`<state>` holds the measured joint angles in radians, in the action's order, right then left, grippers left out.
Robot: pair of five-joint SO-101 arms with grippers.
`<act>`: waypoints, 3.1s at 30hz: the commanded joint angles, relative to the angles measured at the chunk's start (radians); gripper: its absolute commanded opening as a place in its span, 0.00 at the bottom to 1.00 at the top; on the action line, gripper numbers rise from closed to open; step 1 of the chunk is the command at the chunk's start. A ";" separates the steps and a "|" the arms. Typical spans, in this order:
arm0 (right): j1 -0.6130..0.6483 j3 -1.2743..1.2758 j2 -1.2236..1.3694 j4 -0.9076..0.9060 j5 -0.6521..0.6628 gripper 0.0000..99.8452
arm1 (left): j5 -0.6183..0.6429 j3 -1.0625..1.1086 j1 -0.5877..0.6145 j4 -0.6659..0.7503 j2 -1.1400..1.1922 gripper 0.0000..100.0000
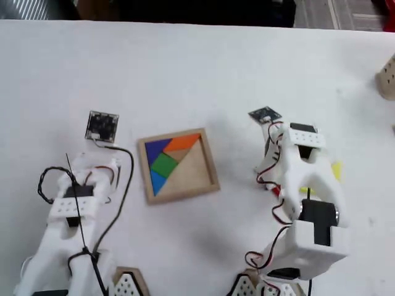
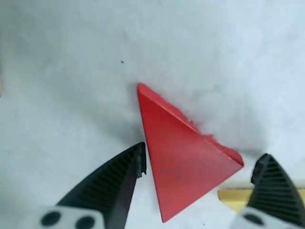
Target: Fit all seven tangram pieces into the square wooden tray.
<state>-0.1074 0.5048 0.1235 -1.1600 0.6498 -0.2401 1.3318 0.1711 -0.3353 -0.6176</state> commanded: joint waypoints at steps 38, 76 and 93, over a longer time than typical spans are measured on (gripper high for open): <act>0.004 -0.041 -0.001 -0.005 -0.044 0.09 | -0.008 -0.018 -0.013 0.040 -0.024 0.02; -0.033 0.500 -0.687 0.099 -0.526 0.33 | -0.008 -0.017 -0.031 0.040 -0.024 0.02; -0.033 0.311 -0.300 0.079 -0.500 0.28 | -0.008 -0.017 -0.028 0.038 -0.024 0.02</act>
<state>-0.1488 0.8623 -0.1818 -1.0771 0.1235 -0.2401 1.3318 0.1496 -0.3168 -0.6176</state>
